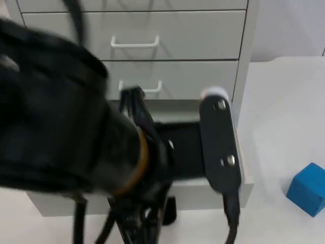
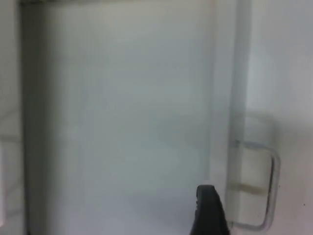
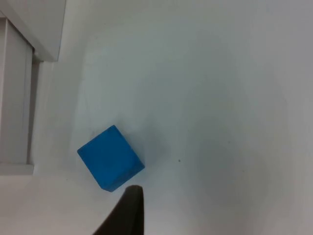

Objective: Open the drawer with the left hand, place the block into the drawer with the right hand, then close the drawer with the left hand.

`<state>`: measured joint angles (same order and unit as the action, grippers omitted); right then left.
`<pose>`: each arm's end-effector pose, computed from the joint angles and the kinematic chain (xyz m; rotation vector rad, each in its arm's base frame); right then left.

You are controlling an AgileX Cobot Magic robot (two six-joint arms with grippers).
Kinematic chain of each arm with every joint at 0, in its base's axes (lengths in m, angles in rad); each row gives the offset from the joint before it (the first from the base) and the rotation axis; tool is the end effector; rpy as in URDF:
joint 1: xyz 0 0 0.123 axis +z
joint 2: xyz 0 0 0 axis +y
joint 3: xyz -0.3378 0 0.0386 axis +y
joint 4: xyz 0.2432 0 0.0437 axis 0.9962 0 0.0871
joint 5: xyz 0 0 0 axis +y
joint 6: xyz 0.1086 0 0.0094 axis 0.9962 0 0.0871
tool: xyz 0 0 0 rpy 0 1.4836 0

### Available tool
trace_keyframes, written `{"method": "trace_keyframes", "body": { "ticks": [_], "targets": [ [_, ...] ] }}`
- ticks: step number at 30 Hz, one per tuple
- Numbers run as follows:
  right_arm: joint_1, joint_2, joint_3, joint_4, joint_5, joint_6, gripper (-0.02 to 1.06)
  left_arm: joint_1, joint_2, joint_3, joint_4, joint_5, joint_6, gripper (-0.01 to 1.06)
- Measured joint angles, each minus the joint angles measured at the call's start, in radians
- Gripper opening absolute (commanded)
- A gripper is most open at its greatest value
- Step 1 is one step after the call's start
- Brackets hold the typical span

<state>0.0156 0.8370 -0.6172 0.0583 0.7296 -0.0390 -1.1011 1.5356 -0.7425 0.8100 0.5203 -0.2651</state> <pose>0.1201 0.0061 0.3066 -0.0310 2.4319 0.0563 0.1600 -0.2284 0.2295 1.7277 1.8878 0.2564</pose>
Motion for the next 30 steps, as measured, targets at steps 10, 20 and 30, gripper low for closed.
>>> {"method": "trace_keyframes", "body": {
  "ticks": [10,20,30],
  "targets": [
    [0.000,0.000,0.000,0.000,0.000,0.000,1.05,0.005,-0.152,0.001,-0.062,0.108,0.011,0.55],
    [0.000,0.000,0.000,0.000,0.000,0.000,1.05,0.336,-0.231,0.001,-0.304,0.095,0.035,0.55],
    [0.000,0.000,0.000,0.000,0.000,0.000,1.05,0.812,-0.333,0.001,-0.666,0.178,0.140,0.55]
  ]
}}
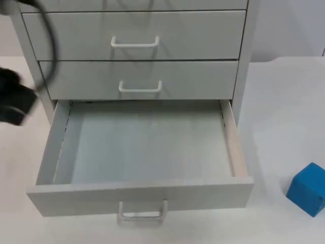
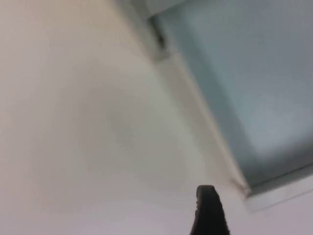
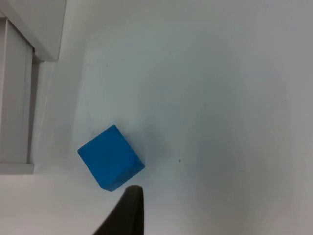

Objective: Open the drawer with the left hand, place the block into the drawer with the right hand, then close the drawer with the left hand.

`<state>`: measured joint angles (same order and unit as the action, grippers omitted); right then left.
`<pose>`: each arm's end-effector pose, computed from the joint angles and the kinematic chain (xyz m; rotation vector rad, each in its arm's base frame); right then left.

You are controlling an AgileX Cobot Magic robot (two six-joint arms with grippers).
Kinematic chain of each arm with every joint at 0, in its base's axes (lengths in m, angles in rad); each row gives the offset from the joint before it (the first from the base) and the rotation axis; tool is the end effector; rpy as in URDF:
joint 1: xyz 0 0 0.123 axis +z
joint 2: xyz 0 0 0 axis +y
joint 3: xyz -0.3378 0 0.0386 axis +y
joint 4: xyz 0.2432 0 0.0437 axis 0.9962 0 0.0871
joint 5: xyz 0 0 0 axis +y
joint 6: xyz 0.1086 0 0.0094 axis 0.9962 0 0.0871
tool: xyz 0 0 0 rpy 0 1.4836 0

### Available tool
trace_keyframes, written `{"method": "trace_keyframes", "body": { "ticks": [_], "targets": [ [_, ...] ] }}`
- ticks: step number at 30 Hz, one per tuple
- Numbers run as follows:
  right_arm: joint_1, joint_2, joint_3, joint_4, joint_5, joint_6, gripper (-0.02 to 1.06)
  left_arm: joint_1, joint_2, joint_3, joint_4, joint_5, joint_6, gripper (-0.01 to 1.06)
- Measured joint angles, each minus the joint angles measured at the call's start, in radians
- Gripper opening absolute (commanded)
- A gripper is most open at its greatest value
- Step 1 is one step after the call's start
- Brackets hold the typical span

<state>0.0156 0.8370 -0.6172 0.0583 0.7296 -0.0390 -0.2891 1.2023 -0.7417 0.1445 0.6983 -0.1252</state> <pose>0.1201 0.0061 0.3066 -0.0310 2.4319 0.0563 0.1984 -0.0485 0.2880 0.3292 2.6091 0.0182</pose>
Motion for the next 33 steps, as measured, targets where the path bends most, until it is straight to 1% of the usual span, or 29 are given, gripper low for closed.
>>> {"method": "trace_keyframes", "body": {
  "ticks": [2,3,5,7,8,10,12,19,21,29,30,31,32,33],
  "targets": [
    [0.000,0.000,0.000,0.000,0.000,0.000,1.05,0.115,-0.023,0.000,-0.058,0.036,0.037,0.55],
    [0.000,0.000,0.000,0.000,0.000,0.000,1.05,0.115,-0.023,0.000,-0.058,0.036,0.037,0.55],
    [0.000,0.000,0.000,0.000,0.000,0.000,1.05,0.223,-0.045,0.000,-0.110,0.051,0.062,0.55],
    [0.000,0.000,0.000,0.000,0.000,0.000,1.05,0.297,-0.071,0.000,-0.152,0.056,0.081,0.55],
    [0.000,0.000,0.000,0.000,0.000,0.000,1.05,0.297,-0.071,0.000,-0.152,0.056,0.081,0.55],
    [0.000,0.000,0.000,0.000,0.000,-0.004,1.05,0.335,-0.102,0.000,-0.175,0.058,0.092,0.55],
    [0.000,0.000,0.000,0.000,0.000,-0.004,1.05,0.347,-0.142,0.000,-0.186,0.068,0.103,0.55],
    [0.000,0.000,0.000,0.000,0.000,-0.004,1.05,0.347,-0.242,0.000,-0.195,0.092,0.119,0.55],
    [0.000,0.000,0.000,0.002,0.000,-0.004,1.05,0.347,-0.292,0.000,-0.197,0.108,0.125,0.55],
    [0.000,0.000,0.000,0.002,0.000,-0.004,1.05,0.347,-0.490,0.000,-0.199,0.126,0.146,0.55],
    [0.000,0.000,0.000,0.002,0.000,-0.004,1.05,0.347,-0.513,0.000,-0.199,0.128,0.146,0.56],
    [0.000,0.000,0.000,0.002,0.000,-0.004,1.05,0.347,-0.513,0.000,-0.199,0.128,0.146,0.60],
    [0.000,0.000,0.000,0.002,0.000,-0.004,1.05,0.347,-0.532,0.000,-0.199,0.134,0.148,0.60],
    [0.000,0.000,0.000,0.002,0.000,-0.004,1.05,0.347,-0.545,0.000,-0.199,0.137,0.148,0.67]
  ]
}}
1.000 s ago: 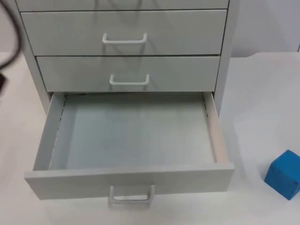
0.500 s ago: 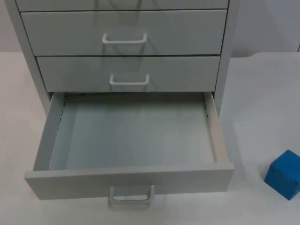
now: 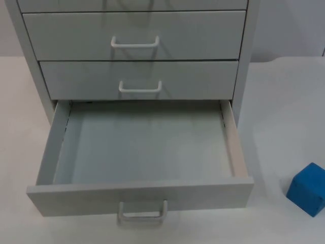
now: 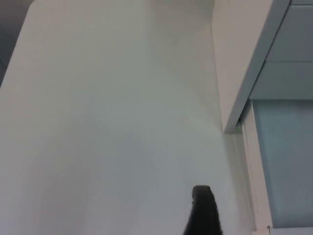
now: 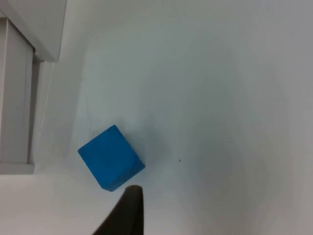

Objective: Open the drawer with the left hand, place the block into the drawer with the right hand, then close the drawer with the left hand.

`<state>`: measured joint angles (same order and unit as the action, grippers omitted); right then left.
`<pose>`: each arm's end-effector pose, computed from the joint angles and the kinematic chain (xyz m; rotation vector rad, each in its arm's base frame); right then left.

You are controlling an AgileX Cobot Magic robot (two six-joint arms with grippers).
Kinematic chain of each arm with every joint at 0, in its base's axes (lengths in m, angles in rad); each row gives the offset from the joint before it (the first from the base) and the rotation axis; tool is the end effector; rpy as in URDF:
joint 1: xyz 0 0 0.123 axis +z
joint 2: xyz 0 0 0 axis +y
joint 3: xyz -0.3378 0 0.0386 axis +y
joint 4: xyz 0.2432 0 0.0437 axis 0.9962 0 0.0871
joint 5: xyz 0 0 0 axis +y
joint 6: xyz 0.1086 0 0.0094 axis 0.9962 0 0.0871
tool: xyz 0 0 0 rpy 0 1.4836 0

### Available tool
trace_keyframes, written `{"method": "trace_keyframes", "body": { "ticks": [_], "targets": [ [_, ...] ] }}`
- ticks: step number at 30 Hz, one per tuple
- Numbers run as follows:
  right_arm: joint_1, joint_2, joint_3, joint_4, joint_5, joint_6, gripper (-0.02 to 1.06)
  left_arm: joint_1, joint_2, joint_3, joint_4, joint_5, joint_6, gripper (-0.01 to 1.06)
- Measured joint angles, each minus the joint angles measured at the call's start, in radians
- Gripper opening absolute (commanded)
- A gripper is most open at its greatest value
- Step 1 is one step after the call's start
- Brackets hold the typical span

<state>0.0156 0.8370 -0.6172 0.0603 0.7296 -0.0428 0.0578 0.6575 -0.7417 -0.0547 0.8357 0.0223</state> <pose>0.1201 0.0063 0.3066 -0.0344 2.4317 0.0569 0.0807 0.0002 0.3568 -0.0585 2.2330 -0.0217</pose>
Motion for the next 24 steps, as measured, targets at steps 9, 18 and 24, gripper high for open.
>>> {"method": "trace_keyframes", "body": {
  "ticks": [9,18,24],
  "targets": [
    [0.000,0.000,0.000,0.000,0.000,0.000,1.05,-0.048,-0.043,0.000,-0.002,0.018,0.030,1.05],
    [0.000,0.000,0.000,0.024,0.002,-0.006,1.05,-0.114,-0.043,0.000,0.046,0.029,0.044,1.05],
    [0.000,0.099,-0.047,0.096,0.114,-0.069,1.05,-0.114,-0.043,0.000,0.048,0.022,0.042,1.05]
  ]
}}
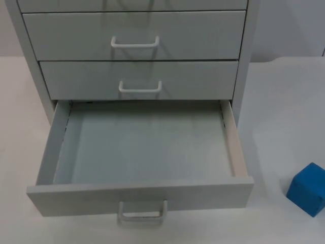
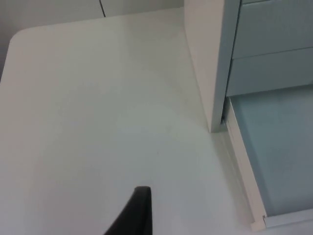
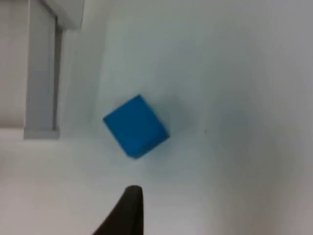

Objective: Open the drawer with the left hand, place the block into the drawer with the right hand, then close the drawer with the left hand.

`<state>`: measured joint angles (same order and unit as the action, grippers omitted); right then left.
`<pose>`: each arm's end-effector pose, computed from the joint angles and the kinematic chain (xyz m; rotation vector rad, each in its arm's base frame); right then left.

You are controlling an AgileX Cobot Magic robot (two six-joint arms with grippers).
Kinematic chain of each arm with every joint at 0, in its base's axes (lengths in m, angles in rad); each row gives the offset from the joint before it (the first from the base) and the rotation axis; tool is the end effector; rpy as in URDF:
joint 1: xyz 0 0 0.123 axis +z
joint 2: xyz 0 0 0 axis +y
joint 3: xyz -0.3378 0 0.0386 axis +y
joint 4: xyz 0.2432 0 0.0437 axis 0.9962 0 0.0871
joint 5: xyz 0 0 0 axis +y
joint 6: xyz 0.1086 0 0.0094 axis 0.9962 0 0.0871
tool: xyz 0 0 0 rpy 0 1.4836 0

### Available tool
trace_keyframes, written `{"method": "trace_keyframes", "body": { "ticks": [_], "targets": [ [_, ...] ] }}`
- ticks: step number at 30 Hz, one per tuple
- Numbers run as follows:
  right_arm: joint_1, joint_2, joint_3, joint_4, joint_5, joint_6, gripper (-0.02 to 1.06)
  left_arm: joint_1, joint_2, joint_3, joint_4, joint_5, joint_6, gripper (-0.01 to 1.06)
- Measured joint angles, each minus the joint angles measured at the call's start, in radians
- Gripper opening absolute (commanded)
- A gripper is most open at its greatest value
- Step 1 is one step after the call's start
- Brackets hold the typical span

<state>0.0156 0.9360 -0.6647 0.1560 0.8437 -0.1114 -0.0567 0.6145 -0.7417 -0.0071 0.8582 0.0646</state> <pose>0.1330 0.0147 0.3024 -0.0720 2.5884 0.1538 0.0689 -0.0045 0.3580 0.1321 2.2106 -0.0041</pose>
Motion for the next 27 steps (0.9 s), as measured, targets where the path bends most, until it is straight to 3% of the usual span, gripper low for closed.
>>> {"method": "trace_keyframes", "body": {
  "ticks": [6,9,11,12,16,27],
  "targets": [
    [0.064,0.149,-0.052,0.001,0.031,-0.008,1.03,0.000,0.000,0.000,0.000,-0.007,0.000,1.05],
    [0.185,0.262,-0.068,-0.018,-0.008,0.007,1.02,0.000,0.000,0.000,0.000,-0.007,0.000,1.05],
    [0.288,0.339,-0.068,-0.086,-0.061,0.046,1.02,0.000,0.000,0.000,0.000,-0.005,0.000,1.05],
    [0.288,0.339,-0.068,-0.086,-0.061,0.046,1.02,0.000,0.000,0.000,0.000,-0.005,0.000,1.05],
    [0.440,0.518,-0.081,-0.265,-0.158,0.133,1.02,0.000,-0.022,0.000,0.000,-0.005,0.000,1.05],
    [0.453,0.761,-0.174,-0.355,-0.285,0.120,0.99,0.000,-0.059,0.000,0.000,-0.005,0.000,1.05]
  ]
}}
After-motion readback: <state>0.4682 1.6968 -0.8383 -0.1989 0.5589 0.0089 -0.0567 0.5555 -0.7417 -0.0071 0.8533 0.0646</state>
